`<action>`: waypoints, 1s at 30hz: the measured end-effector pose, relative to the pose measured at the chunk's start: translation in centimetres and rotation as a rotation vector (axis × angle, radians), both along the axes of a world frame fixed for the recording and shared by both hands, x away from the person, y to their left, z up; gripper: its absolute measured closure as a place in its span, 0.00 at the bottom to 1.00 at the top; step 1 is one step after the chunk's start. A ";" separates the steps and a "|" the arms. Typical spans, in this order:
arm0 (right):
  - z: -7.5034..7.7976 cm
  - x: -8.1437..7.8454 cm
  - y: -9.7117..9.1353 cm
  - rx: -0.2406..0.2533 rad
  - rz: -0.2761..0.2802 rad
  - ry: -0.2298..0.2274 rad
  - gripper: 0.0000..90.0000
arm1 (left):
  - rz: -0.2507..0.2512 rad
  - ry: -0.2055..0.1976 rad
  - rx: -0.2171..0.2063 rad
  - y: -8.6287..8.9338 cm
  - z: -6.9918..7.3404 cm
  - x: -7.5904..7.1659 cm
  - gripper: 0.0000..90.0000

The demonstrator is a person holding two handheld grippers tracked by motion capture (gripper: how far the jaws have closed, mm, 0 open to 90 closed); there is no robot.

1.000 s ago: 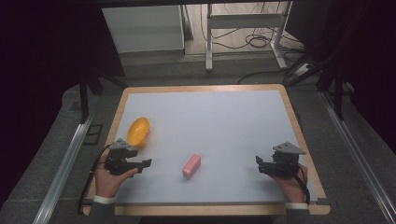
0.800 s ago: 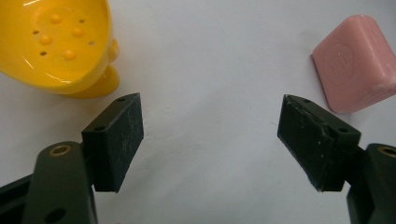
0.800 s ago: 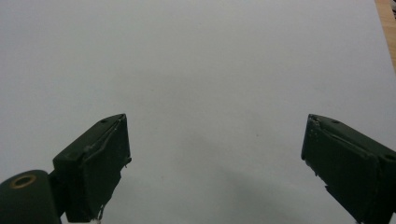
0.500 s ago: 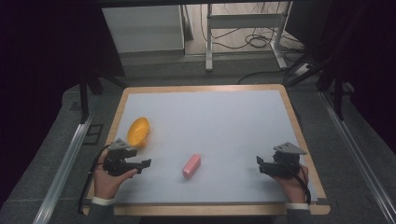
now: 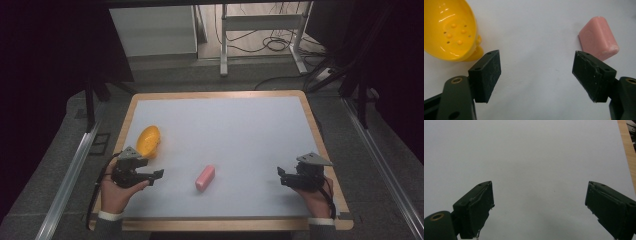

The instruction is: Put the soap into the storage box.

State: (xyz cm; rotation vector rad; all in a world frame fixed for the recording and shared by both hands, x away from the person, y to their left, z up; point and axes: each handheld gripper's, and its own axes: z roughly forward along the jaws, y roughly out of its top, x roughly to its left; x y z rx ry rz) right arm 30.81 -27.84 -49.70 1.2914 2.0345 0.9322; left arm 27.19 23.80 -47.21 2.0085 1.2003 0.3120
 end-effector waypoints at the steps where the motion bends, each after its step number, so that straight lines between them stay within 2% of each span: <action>1: 0.0 0.0 0.0 0.000 0.000 0.000 0.09 | 0.000 0.000 0.000 0.0 0.0 0.0 0.26; 6: 0.0 0.0 0.0 -0.006 -0.007 -0.002 0.09 | 0.001 -0.005 0.008 -0.1 0.7 0.0 0.25; 18: -0.2 0.0 0.0 -0.015 -0.012 0.002 0.09 | -0.002 0.017 0.018 -0.8 1.1 0.1 0.24; 30: -0.1 -0.1 -0.1 -0.012 -0.017 -0.003 0.09 | -0.036 0.012 0.032 -2.0 1.7 0.2 0.24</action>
